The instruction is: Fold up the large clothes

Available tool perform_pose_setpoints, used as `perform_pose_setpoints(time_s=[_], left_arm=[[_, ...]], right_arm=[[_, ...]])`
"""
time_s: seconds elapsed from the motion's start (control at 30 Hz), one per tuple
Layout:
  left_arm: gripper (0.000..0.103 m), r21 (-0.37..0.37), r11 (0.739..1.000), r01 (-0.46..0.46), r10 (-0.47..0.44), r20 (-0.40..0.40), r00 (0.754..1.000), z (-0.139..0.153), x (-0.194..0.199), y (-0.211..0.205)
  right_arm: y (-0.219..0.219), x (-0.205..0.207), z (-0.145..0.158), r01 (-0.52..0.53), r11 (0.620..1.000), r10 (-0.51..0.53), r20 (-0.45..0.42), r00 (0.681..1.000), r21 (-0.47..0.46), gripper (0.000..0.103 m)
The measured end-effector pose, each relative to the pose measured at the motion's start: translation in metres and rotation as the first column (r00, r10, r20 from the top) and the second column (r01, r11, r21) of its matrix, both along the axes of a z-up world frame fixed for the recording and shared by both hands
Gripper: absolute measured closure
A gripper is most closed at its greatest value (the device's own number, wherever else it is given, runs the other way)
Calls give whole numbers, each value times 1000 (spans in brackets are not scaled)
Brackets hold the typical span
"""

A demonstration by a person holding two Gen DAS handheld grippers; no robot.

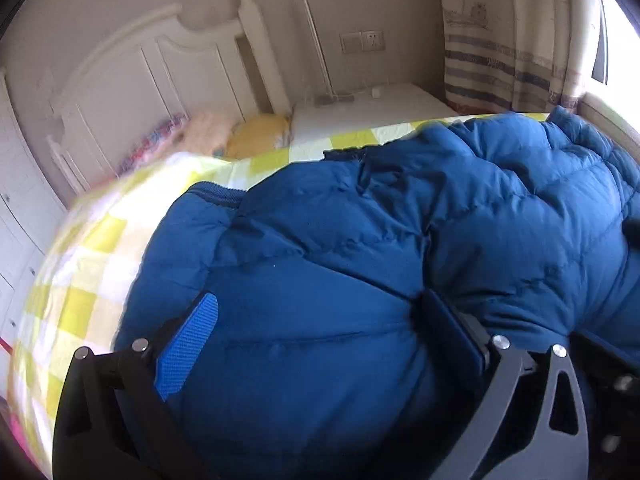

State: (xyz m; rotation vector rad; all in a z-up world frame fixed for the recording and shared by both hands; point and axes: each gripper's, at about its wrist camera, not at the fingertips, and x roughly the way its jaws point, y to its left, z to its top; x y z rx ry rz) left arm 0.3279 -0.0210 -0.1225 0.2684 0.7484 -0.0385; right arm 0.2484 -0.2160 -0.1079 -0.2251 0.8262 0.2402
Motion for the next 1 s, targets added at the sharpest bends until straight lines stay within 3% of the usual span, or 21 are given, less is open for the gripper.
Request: perform_pose_setpoints(time_s=[0.1, 0.23, 0.3, 0.37, 0.4, 0.43, 0.47, 0.53, 0.6, 0.73, 0.8, 0.83, 0.9, 1.0], left_arm=[[2, -34, 999, 11, -13, -53, 998, 12, 4, 11], [2, -46, 999, 12, -10, 48, 999, 45, 15, 21], [2, -15, 1000, -4, 5, 69, 998, 50, 29, 18], [2, 55, 998, -24, 22, 37, 999, 33, 55, 11], [2, 80, 996, -33, 33, -5, 999, 20, 65, 11], [2, 49, 998, -25, 29, -84, 996, 4, 77, 15], [2, -19, 999, -31, 28, -113, 993, 0, 83, 23], [2, -78, 996, -47, 38, -111, 993, 2, 83, 32], [2, -71, 996, -47, 39, -103, 994, -1, 83, 32], [2, -44, 998, -55, 51, -80, 995, -1, 76, 26], [2, -55, 997, -54, 50, -80, 996, 0, 74, 27], [2, -60, 997, -53, 48, -82, 995, -1, 76, 28], [2, -78, 995, -54, 48, -83, 995, -2, 79, 32], [2, -91, 995, -53, 44, -93, 995, -3, 81, 34]], right_arm=[[-5, 2, 17, -1, 999, -1, -42, 999, -32, 5], [-2, 13, 43, 1, 1000, 0, 64, 998, -25, 5], [-2, 33, 43, 48, 999, -45, 93, 995, -27, 5], [-5, 55, 25, 90, 996, -89, 19, 996, -30, 5], [-12, 67, 8, 92, 996, -92, -71, 993, 6, 4], [-18, 71, 4, 93, 994, -87, -105, 991, 58, 4], [-22, 72, 6, 95, 992, -85, -122, 989, 78, 5], [-18, 74, 15, 63, 997, -57, -140, 989, 34, 5], [-19, 81, 28, 63, 998, -60, -102, 993, 26, 5], [-16, 117, 49, 80, 991, -78, -21, 997, 104, 5], [-10, 141, 34, 101, 992, -97, -54, 994, 76, 5], [-6, 158, 16, 125, 991, -119, -117, 986, 42, 4], [-15, 177, 0, 162, 981, -140, -185, 973, 107, 4], [-35, 171, 13, 265, 940, -231, -169, 958, 216, 6]])
